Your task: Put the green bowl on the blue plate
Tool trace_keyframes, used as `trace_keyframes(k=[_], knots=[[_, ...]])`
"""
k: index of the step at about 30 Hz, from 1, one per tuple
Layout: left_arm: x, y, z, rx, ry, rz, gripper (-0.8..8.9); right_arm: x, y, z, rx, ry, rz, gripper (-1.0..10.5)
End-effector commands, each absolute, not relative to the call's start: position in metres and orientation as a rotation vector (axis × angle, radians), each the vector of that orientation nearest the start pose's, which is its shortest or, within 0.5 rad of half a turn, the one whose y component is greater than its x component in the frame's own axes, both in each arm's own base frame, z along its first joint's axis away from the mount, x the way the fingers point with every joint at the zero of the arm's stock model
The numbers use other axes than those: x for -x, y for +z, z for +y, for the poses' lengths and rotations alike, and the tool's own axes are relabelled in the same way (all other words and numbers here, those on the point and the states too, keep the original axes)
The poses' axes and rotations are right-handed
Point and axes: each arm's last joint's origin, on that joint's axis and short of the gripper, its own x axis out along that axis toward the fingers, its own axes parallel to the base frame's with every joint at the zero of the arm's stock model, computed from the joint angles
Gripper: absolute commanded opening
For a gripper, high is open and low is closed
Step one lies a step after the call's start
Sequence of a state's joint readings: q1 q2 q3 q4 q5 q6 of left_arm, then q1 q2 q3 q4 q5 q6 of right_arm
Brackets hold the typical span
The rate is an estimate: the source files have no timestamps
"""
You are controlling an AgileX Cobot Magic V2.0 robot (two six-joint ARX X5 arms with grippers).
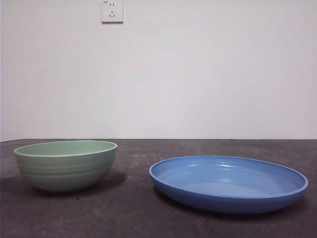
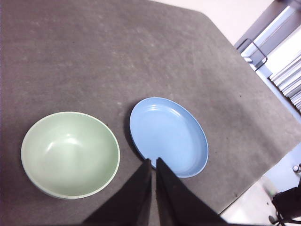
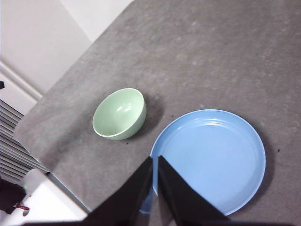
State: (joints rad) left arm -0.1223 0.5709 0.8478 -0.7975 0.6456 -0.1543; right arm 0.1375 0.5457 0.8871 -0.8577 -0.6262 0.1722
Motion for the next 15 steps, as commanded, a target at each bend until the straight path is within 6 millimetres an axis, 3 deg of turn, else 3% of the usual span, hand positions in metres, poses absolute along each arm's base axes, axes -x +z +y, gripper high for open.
trace_keyframes(k=[1,6,10,12,15], knots=[[-0.0928,0.3315,-0.0293,0.244,-0.730,0.540,0.29,-0.0806,0.3393,0.0286,-0.255,0.715,0.549,0.1],[-0.0927,0.3315,-0.0293,0.242,-0.731,0.539,0.60,-0.0800,0.3388,0.0286,-0.258,0.715,0.556,0.1],[-0.0927,0.3315,-0.0293,0.241,-0.730,0.539,3.12,-0.0791,0.3370,0.0285,-0.264,0.714,0.577,0.2],[-0.0927,0.3315,-0.0293,0.242,-0.730,0.540,4.07,-0.0787,0.3364,0.0284,-0.265,0.713,0.584,1.0],[-0.0927,0.3315,-0.0293,0.240,-0.729,0.539,4.81,-0.0784,0.3359,0.0284,-0.268,0.712,0.591,3.3]])
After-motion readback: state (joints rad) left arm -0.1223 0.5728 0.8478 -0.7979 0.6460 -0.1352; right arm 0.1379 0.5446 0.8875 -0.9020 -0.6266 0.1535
